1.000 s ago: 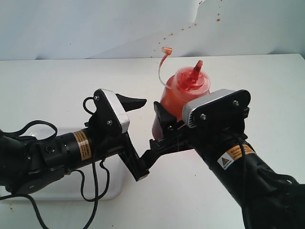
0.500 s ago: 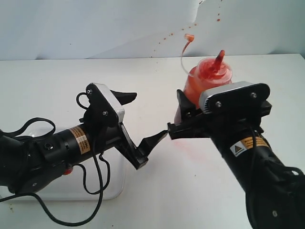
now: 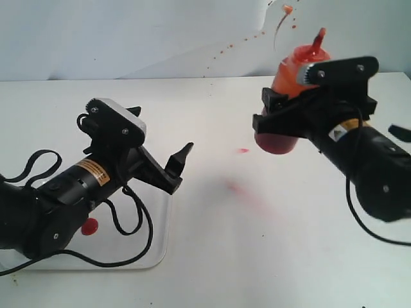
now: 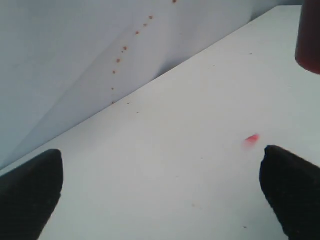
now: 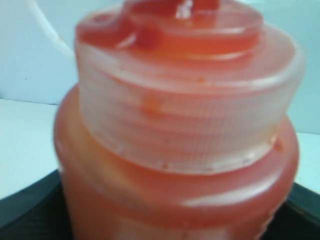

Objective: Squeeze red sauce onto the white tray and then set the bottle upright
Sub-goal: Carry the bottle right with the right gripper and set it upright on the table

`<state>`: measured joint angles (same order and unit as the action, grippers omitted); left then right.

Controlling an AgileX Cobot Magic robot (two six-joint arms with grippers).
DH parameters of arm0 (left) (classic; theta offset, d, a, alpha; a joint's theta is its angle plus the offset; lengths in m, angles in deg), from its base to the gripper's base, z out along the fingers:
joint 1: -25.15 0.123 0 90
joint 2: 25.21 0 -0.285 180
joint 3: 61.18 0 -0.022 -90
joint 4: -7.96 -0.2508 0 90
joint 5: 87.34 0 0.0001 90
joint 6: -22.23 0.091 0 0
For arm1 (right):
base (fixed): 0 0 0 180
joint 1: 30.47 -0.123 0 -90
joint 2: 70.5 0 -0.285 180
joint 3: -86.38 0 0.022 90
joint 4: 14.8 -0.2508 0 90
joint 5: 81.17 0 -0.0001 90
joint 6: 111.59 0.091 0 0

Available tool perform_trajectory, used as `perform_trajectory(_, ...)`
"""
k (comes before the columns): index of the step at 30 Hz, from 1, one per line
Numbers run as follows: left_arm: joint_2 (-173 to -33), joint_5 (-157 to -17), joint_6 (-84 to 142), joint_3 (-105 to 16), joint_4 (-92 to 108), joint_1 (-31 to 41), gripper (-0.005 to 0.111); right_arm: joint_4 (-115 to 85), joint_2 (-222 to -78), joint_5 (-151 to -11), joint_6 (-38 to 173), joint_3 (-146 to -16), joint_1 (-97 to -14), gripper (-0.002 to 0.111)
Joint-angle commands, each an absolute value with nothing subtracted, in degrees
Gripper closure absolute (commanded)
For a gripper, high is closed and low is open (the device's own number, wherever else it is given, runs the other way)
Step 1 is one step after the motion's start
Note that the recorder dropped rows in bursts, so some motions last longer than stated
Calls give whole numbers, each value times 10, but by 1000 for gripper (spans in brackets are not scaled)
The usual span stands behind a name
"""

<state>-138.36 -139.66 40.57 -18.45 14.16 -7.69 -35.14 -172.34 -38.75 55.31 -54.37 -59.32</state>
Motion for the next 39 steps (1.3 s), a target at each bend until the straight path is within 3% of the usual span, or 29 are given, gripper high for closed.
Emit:
perform_trajectory(1, -1384, -1400, 457, -183, 213, -74, 2, -294, -1792, -423, 548, -662, -584, 108)
perform_trajectory(12, -1384, -1400, 494, -183, 233, -74, 2, -276, -2038, -494, 559, -921, -584, 108)
perform_trajectory(39, -1384, -1400, 493, -183, 233, -74, 2, -276, -2046, -556, 568, -929, -584, 108)
